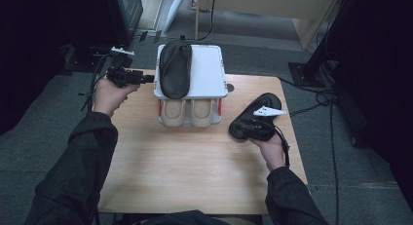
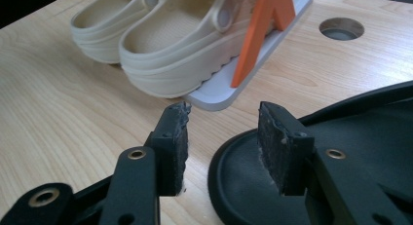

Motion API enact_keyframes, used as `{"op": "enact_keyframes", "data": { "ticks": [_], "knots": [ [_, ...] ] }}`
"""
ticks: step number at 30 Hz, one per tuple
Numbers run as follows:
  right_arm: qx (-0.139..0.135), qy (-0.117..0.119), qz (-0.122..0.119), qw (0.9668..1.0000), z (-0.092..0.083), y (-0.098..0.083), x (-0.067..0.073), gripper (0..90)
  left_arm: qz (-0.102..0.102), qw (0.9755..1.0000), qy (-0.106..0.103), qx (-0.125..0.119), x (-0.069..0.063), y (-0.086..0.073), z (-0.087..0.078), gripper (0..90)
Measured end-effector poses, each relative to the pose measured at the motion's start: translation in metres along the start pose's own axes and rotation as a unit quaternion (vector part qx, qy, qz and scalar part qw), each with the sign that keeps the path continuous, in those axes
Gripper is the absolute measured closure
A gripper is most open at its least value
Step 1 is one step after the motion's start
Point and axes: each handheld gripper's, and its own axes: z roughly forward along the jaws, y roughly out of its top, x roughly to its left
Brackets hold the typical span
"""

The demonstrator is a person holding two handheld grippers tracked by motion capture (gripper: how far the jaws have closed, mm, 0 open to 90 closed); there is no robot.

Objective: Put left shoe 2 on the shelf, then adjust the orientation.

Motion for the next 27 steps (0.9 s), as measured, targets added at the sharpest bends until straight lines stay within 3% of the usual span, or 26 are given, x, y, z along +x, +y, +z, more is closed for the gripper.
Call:
{"op": "enact_keyframes", "data": {
  "ticks": [6,11,19,24,27],
  "knots": [
    [0.01,-0.014,0.007,0.9998,0.004,0.001,-0.009,66.8,-0.005,1.0,-0.003,0.0,0.004,-0.017,-0.002,41.6],
    [0.024,-0.019,0.025,0.9992,0.017,-0.001,-0.017,70.0,-0.005,1.0,-0.005,0.001,0.004,-0.03,0.003,41.6],
    [0.051,-0.031,0.023,0.9979,0.033,-0.004,-0.019,75.0,0.015,0.9998,-0.002,0.009,-0.005,-0.045,0.009,41.1],
    [0.057,-0.035,0.026,0.9975,0.035,-0.007,-0.02,75.1,-0.003,0.9999,-0.014,-0.008,-0.004,-0.051,0.008,41.1],
    [0.065,-0.033,0.023,0.9971,0.037,-0.011,-0.02,75.0,-0.003,0.9999,-0.012,-0.009,-0.003,-0.056,0.008,41.0]
  ]
}}
